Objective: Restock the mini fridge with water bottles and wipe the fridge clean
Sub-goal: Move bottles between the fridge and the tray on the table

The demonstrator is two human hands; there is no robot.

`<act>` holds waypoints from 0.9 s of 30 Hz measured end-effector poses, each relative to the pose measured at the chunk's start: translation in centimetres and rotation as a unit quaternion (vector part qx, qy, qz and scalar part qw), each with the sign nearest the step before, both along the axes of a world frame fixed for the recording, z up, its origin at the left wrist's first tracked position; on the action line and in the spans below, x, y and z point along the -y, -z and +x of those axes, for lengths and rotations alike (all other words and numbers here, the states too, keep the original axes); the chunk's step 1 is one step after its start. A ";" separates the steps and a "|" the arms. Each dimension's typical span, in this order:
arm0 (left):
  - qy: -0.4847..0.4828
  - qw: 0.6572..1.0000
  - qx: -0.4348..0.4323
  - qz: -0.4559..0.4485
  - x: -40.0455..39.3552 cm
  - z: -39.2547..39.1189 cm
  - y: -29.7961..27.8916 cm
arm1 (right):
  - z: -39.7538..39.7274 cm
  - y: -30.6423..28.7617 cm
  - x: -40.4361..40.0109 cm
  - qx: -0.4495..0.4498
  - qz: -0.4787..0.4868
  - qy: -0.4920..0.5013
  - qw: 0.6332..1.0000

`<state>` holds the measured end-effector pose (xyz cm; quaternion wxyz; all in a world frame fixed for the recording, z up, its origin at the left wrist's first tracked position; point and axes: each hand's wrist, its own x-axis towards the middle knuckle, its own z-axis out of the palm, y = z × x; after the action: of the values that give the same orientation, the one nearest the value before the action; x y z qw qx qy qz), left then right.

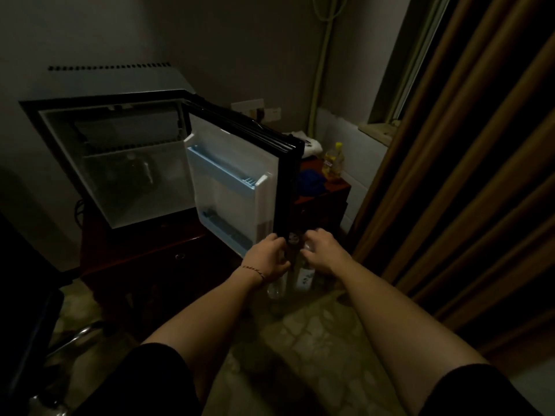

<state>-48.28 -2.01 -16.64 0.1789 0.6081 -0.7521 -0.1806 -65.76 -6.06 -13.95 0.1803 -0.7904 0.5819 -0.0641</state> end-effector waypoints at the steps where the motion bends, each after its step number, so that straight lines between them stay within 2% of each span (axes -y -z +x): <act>1: 0.004 1.000 0.000 0.001 0.3 -1.1 0.1 | -0.9 0.1 0.3 -0.004 0.001 -0.001 1.000; 9: -0.007 1.000 0.015 0.024 7.0 -9.0 0.3 | -6.9 0.2 8.1 0.000 -0.007 -0.023 1.000; 15: -0.095 0.995 0.026 0.020 15.0 -13.6 -0.7 | -11.4 -0.8 17.1 0.012 -0.012 -0.072 0.997; 21: -0.150 0.988 0.024 0.009 21.5 -14.7 -2.7 | -13.8 -2.2 24.9 0.022 -0.019 -0.105 0.994; 27: -0.198 0.980 0.015 -0.003 28.1 -13.7 -4.4 | -12.5 -2.7 32.0 0.023 -0.022 -0.149 0.988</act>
<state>-62.00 -30.08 -12.26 0.2017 0.7468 -0.6201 -0.1304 -78.30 -38.04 -11.27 0.1837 -0.8703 0.4519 -0.0677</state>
